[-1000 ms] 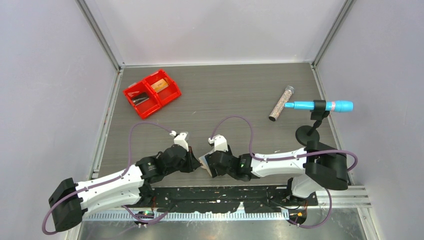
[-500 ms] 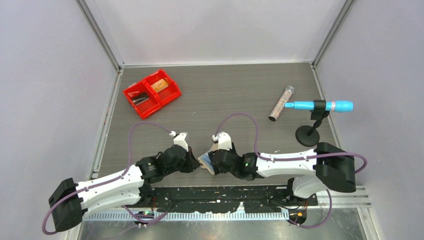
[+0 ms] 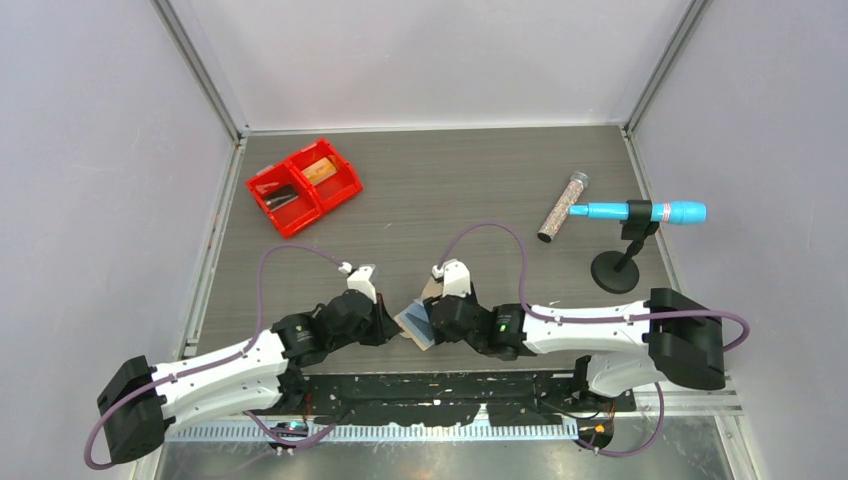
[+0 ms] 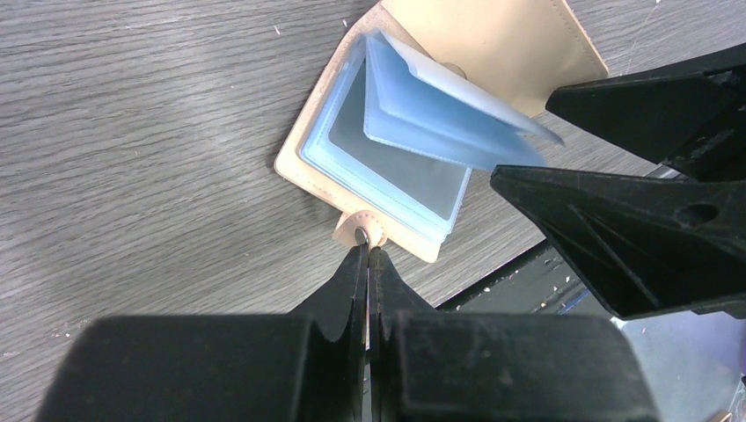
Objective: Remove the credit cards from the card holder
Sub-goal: Open the card holder at the center of the board.
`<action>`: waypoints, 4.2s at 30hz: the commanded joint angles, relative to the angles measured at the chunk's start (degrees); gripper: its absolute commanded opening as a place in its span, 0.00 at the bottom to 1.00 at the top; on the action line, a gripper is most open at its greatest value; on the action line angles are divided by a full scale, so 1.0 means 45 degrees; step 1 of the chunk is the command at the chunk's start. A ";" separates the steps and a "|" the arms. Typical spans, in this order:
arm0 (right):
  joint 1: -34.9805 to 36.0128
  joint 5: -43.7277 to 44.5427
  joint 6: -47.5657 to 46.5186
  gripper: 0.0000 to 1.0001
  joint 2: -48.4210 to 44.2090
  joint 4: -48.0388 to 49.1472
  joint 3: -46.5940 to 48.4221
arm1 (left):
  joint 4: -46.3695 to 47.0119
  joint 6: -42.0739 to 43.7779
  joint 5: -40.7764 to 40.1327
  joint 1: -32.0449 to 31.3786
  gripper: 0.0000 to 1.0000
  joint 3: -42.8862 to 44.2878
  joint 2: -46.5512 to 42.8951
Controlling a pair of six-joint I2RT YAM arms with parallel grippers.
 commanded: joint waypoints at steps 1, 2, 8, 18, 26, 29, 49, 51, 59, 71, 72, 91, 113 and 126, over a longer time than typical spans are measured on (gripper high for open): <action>-0.0170 0.0676 0.0107 0.64 -0.0499 -0.0115 -0.0143 | 0.0209 0.0093 -0.0257 0.0057 0.00 -0.0076 -0.0091; -0.0180 0.0717 0.0116 0.64 -0.0525 -0.0166 -0.0154 | 0.0207 0.0099 -0.0257 0.0057 0.00 -0.0076 -0.0081; -0.0399 0.0652 0.0035 0.61 -0.0611 -0.0141 -0.0256 | 0.0170 0.0103 -0.0334 0.0057 0.00 -0.0115 -0.0122; -0.0716 0.0563 0.0402 0.55 -0.1146 -0.1228 0.0145 | -0.0332 0.0455 -0.0578 0.0057 0.00 0.0139 -0.0160; -0.0670 -0.0185 0.0508 0.61 -0.2093 -0.2866 0.1419 | -0.0217 0.0532 -0.0497 0.0057 0.00 0.0217 -0.0187; -0.0381 -0.0630 0.0008 0.63 -0.2544 -0.2438 0.1626 | -0.0150 0.0552 -0.0416 0.0057 0.00 0.0284 -0.0134; 0.0360 -0.1359 -0.1400 0.73 0.0339 0.1483 0.0941 | -0.0085 0.0454 -0.0316 0.0057 0.00 0.0171 -0.0463; 0.0357 -0.1037 -0.1662 0.76 0.0830 0.1292 0.1156 | -0.0100 0.0435 -0.0347 0.0057 0.00 0.0113 -0.0536; 0.0357 -0.0428 -0.1900 0.80 0.2188 0.1333 0.1450 | -0.0123 0.0415 -0.0423 0.0057 0.00 -0.0017 -0.0685; 0.0358 -0.0431 -0.1568 0.77 0.2736 0.1721 0.1238 | -0.0145 0.0415 -0.0452 0.0057 0.00 -0.0054 -0.0687; 0.0357 -0.0390 -0.1534 0.76 0.2733 0.1699 0.1201 | -0.0145 0.0405 -0.0457 0.0057 0.00 -0.0056 -0.0685; 0.0357 -0.0984 -0.1541 0.82 0.2566 0.1929 0.1078 | -0.0125 0.0397 -0.0454 0.0057 0.00 -0.0115 -0.0682; 0.0367 0.0682 -0.0784 0.71 0.1952 0.0532 0.1065 | -0.0358 0.0396 -0.0509 0.0057 0.00 -0.0193 -0.0899; 0.0324 0.1628 -0.0770 0.69 0.1228 0.0217 0.0876 | -0.0394 0.0396 -0.0374 0.0057 0.00 -0.0267 -0.0875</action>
